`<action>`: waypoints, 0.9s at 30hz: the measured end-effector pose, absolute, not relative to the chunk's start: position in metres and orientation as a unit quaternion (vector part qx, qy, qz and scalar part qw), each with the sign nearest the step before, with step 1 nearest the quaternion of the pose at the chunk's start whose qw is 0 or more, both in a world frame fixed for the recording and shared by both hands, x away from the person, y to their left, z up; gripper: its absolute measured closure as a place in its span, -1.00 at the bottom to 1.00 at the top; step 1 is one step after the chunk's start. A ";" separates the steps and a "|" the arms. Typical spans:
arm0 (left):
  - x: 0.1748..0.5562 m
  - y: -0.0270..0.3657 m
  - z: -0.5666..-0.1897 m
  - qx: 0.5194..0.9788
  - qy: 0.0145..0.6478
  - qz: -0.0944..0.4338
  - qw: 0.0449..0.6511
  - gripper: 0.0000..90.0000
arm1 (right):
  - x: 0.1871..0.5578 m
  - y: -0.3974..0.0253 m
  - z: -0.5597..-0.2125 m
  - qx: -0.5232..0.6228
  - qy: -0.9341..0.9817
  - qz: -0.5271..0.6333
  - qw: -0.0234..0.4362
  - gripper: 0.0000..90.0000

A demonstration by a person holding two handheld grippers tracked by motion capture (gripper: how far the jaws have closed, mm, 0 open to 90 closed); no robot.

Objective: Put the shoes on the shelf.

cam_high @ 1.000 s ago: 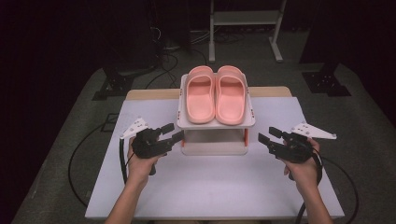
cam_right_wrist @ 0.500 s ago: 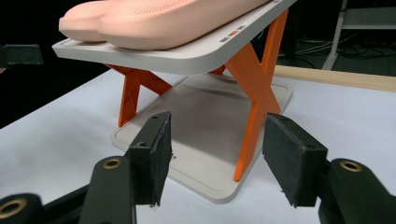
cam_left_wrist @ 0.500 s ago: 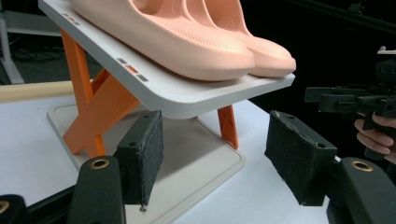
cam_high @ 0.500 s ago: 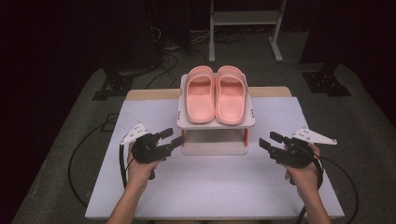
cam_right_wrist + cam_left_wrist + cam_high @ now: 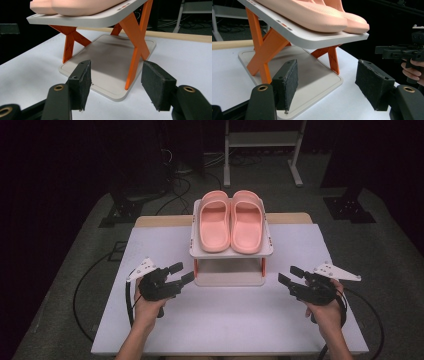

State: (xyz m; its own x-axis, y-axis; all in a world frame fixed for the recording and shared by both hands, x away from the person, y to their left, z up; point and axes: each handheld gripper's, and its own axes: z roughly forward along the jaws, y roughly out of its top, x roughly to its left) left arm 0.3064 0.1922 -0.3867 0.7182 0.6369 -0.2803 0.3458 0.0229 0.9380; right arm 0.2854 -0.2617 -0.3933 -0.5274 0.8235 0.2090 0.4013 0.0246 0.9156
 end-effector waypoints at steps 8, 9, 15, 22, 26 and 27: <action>0.302 0.196 -0.396 0.691 0.356 0.121 0.617 -0.31 | 0.282 -0.263 -0.402 0.447 0.688 0.538 0.195 -0.15; 0.301 0.197 -0.398 0.691 0.357 0.121 0.617 -0.32 | 0.281 -0.263 -0.403 0.448 0.688 0.538 0.193 -0.15; 0.296 0.199 -0.406 0.690 0.359 0.125 0.615 -0.35 | 0.277 -0.265 -0.409 0.446 0.690 0.536 0.196 -0.19; 0.290 0.203 -0.408 0.692 0.357 0.134 0.612 -0.42 | 0.271 -0.272 -0.417 0.453 0.687 0.532 0.198 -0.21; 0.288 0.206 -0.412 0.696 0.358 0.135 0.608 -0.44 | 0.267 -0.275 -0.422 0.455 0.688 0.529 0.198 -0.22; 0.287 0.206 -0.413 0.696 0.360 0.132 0.607 -0.45 | 0.266 -0.276 -0.424 0.456 0.688 0.528 0.197 -0.23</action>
